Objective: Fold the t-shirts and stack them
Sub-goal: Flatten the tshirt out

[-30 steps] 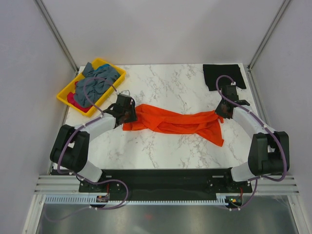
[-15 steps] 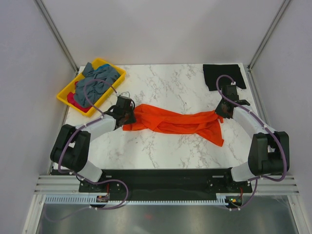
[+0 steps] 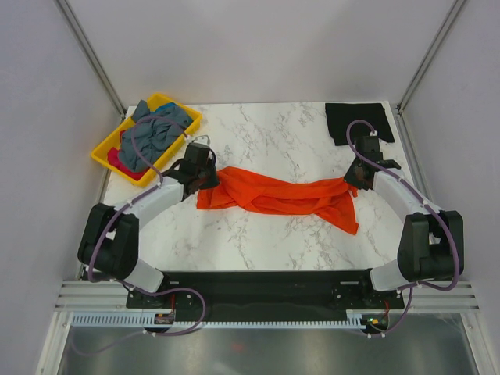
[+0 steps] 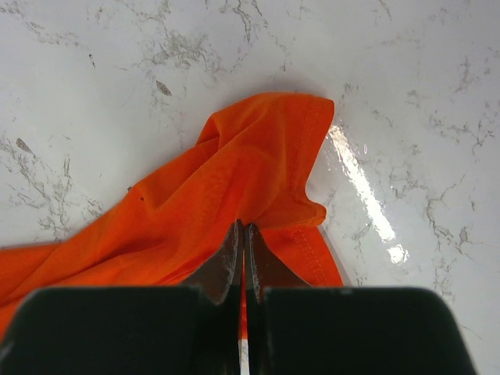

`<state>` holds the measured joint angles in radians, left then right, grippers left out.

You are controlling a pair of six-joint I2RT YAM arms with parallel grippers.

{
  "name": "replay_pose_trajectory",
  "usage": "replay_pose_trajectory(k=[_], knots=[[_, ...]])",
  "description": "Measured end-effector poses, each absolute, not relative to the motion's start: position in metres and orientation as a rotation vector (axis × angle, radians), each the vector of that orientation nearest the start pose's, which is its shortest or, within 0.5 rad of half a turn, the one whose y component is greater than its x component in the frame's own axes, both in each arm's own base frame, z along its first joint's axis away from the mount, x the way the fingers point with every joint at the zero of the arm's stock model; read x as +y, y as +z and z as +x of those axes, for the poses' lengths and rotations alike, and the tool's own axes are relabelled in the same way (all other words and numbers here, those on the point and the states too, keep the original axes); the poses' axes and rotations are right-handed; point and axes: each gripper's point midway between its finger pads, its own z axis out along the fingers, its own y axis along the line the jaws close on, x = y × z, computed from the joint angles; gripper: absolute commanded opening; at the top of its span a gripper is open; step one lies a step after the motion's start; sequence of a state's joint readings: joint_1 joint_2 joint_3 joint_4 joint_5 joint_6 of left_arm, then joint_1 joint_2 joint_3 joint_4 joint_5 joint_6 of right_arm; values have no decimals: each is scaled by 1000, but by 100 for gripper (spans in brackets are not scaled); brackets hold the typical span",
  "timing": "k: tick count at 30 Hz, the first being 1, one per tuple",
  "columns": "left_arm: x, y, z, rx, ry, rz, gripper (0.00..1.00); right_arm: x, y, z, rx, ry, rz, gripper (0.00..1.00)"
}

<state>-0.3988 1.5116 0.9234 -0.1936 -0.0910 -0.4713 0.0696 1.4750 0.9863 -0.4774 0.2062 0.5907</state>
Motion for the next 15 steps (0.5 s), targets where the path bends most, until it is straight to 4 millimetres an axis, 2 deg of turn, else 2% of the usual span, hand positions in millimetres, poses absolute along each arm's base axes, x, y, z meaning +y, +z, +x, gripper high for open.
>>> replay_pose_trajectory(k=[6, 9, 12, 15], knots=[[-166, 112, 358, 2402, -359, -101, 2, 11, 89, 352, 2406, 4, 724, 2], [-170, 129, 344, 2432, -388, -72, 2, 11, 92, 351, 2415, -1, 723, 2], [-174, 154, 328, 2445, -443, -33, 5, 11, 97, 349, 2421, -4, 721, 2], [-177, 172, 319, 2444, -486, -8, 2, 10, 103, 345, 2420, -4, 716, 2]])
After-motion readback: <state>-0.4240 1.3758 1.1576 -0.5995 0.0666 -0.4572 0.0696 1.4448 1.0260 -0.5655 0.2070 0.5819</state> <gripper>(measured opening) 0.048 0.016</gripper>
